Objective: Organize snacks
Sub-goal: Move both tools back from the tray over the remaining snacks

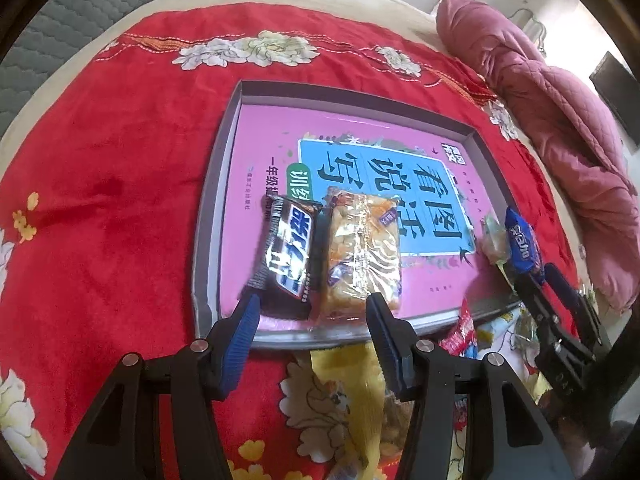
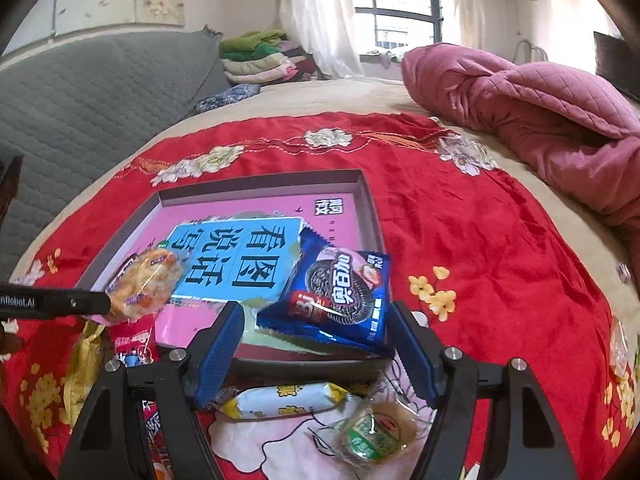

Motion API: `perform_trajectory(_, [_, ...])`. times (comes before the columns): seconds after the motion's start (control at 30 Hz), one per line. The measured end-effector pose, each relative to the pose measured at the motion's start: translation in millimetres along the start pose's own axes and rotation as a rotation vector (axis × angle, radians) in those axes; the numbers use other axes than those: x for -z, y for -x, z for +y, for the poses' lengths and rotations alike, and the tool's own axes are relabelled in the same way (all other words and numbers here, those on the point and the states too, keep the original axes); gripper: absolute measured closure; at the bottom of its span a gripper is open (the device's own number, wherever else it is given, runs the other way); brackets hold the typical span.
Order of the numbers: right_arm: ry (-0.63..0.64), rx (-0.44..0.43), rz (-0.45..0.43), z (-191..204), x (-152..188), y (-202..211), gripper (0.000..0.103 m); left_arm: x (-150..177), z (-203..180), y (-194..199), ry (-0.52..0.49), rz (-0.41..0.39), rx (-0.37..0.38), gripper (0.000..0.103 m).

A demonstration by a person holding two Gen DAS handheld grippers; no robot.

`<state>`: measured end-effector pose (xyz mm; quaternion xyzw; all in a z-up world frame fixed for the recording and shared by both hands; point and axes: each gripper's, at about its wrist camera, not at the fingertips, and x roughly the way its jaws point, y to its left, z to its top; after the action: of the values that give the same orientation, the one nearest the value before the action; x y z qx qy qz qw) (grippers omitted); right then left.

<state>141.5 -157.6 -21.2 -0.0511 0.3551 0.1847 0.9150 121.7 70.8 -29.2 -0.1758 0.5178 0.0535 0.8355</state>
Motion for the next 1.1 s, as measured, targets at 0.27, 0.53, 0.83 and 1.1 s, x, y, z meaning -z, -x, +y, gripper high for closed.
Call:
perform_trajectory(0.27, [0.023,-0.015,-0.011,5.8,-0.1,-1.3,0.030,-2.9,-2.9,10.0,0.001,-0.032,0.025,0.046])
perform_trajectory(0.53, [0.005,-0.007,-0.045,0.4,-3.7,7.5,0.027,-1.2,-7.1,27.9,-0.006,-0.060,0.032,0.046])
perform_trajectory(0.83, [0.001,-0.001,-0.067,1.2,-4.3,16.1,0.017,0.4,-8.4,45.9,-0.004,-0.093,0.039,0.046])
perform_trajectory(1.1, [0.006,0.012,-0.075,5.8,-4.6,25.5,0.013,3.2,-14.3,57.1,-0.023,-0.111,0.043,0.044])
